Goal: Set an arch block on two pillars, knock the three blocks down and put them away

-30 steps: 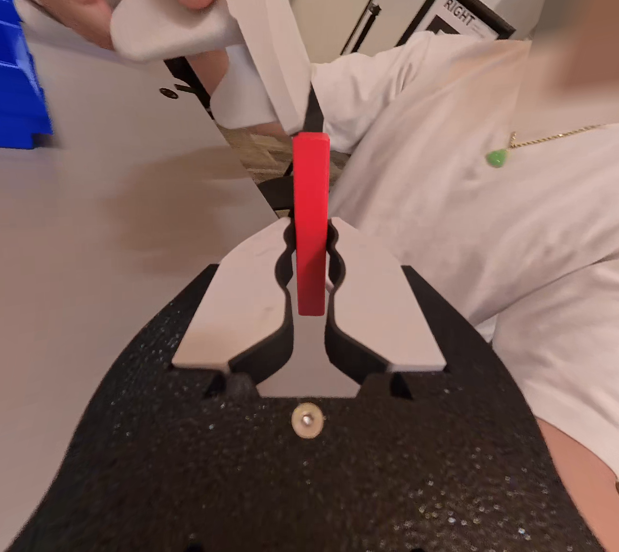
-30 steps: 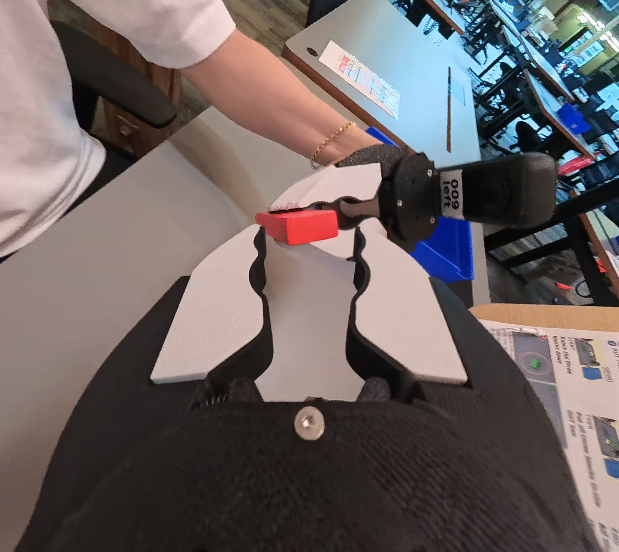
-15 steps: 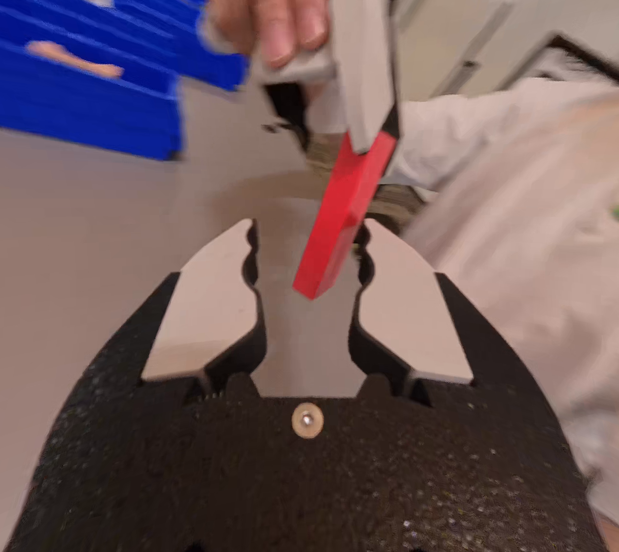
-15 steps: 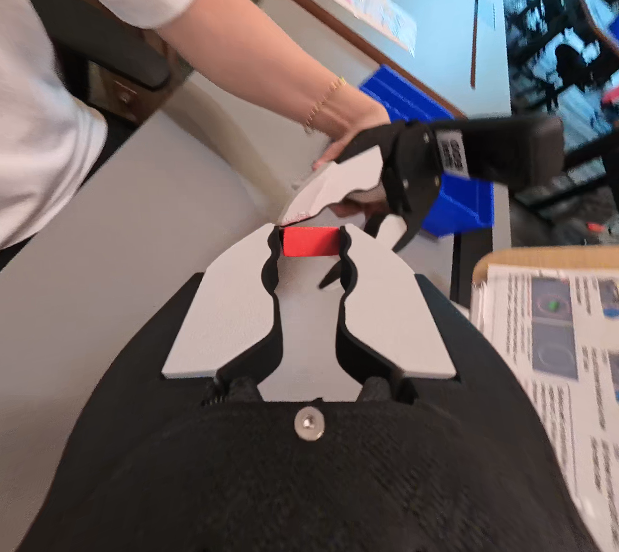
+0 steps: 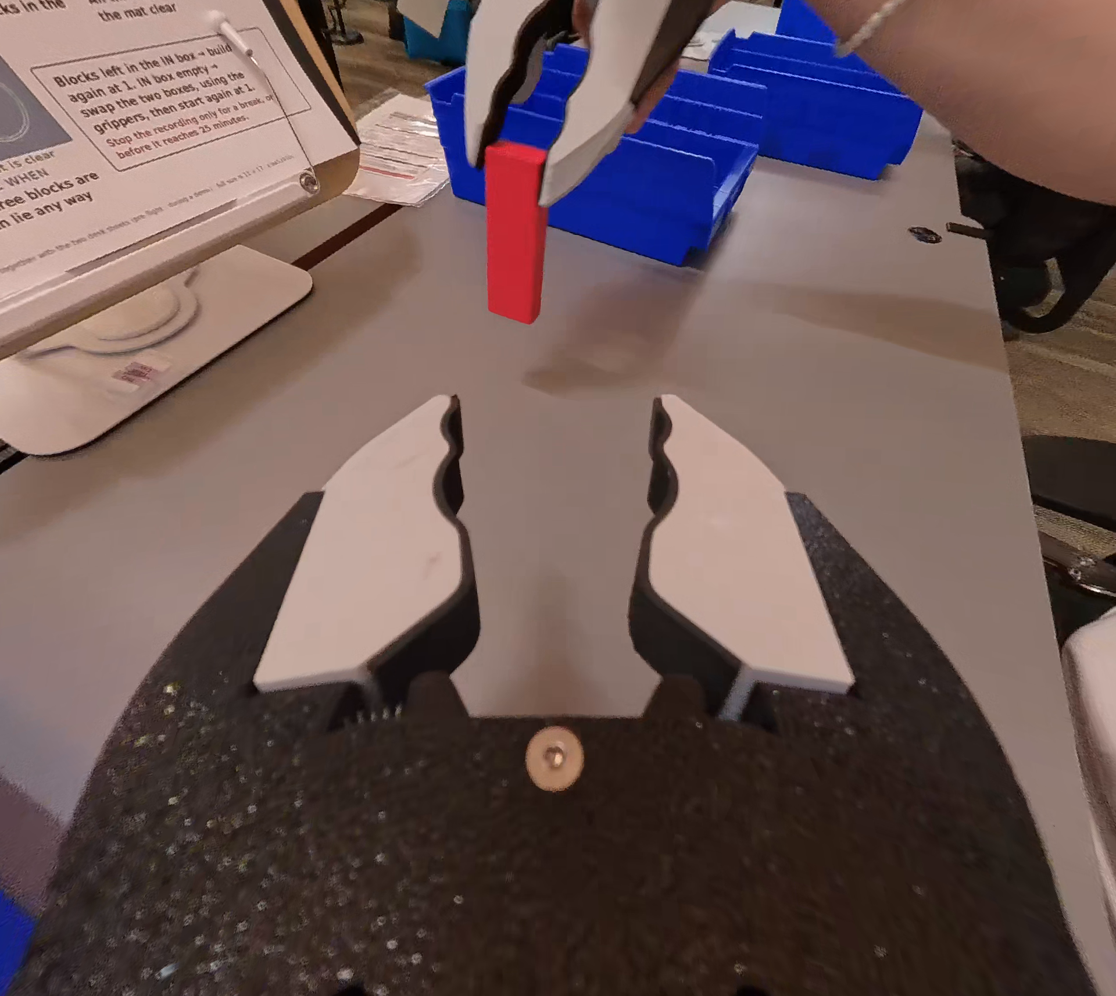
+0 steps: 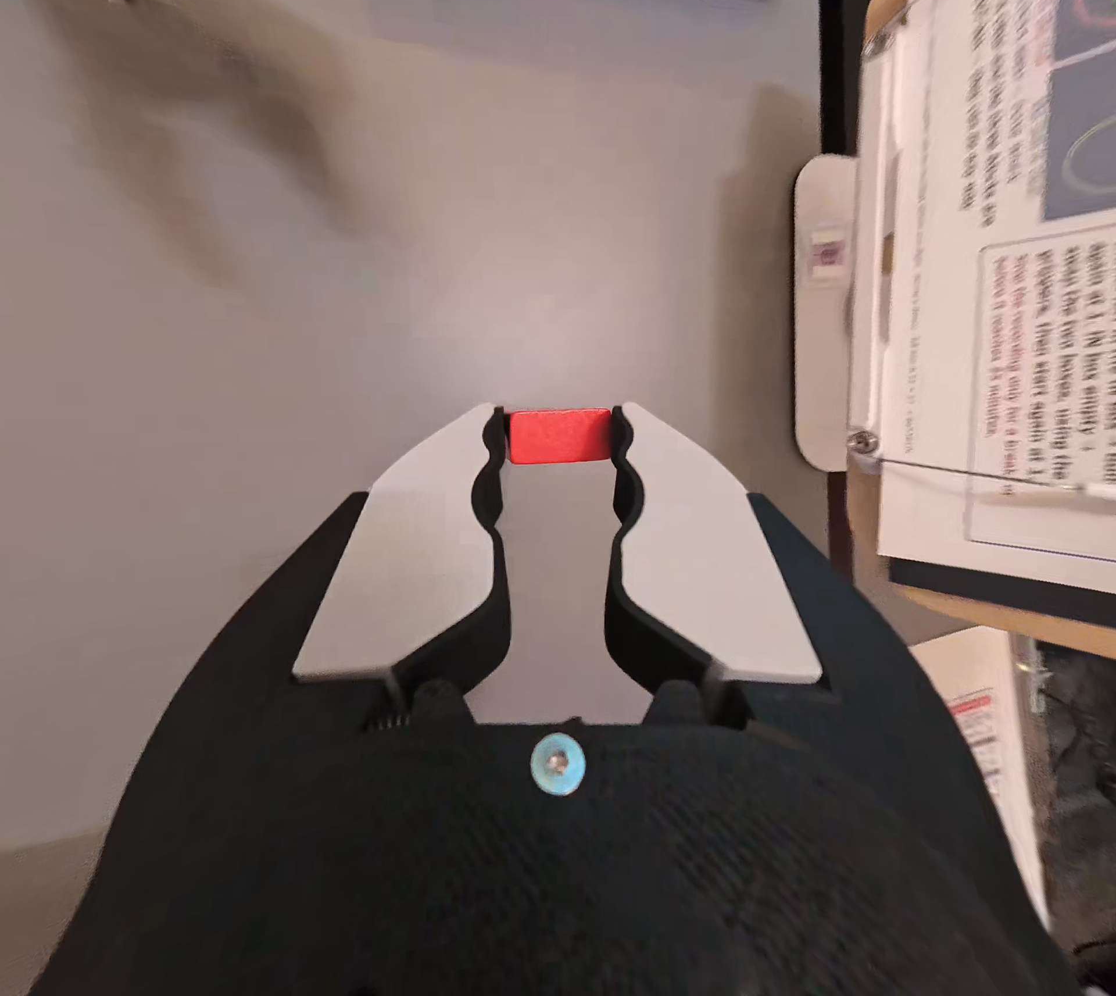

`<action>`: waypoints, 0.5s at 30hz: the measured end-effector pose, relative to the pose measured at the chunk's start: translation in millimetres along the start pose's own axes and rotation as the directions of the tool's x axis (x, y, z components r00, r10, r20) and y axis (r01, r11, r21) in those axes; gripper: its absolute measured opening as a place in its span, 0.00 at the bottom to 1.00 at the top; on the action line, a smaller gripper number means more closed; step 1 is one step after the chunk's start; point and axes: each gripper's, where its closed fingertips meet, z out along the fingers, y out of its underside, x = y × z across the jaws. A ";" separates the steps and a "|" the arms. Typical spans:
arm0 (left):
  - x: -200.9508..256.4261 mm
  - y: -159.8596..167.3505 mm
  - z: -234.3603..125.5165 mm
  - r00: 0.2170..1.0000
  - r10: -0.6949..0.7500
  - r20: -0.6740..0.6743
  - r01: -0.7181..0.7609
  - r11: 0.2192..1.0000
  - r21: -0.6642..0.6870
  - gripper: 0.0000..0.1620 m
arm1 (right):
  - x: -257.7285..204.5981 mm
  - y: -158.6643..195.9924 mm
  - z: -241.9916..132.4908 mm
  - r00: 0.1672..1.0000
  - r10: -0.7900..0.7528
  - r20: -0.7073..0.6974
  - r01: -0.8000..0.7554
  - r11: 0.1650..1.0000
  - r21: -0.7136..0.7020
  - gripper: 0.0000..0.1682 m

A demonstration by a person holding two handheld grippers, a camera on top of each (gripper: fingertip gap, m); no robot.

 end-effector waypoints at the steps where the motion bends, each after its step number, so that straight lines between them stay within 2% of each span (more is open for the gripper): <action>1: 5.9 3.6 -2.4 1.000 0.008 0.002 -0.008 1.000 0.008 0.36 | 1.4 5.5 6.1 1.000 0.009 0.005 -0.009 1.000 -0.011 0.20; 5: 26.6 20.5 -7.8 1.000 -0.003 -0.015 0.002 1.000 -0.021 0.36 | -2.9 18.7 26.5 0.999 0.004 0.054 -0.001 0.998 -0.060 0.20; 15: 49.6 31.6 -16.2 0.998 -0.019 -0.066 0.019 1.000 0.000 0.36 | -6.8 27.1 50.8 0.997 0.043 0.068 -0.037 0.995 -0.092 0.20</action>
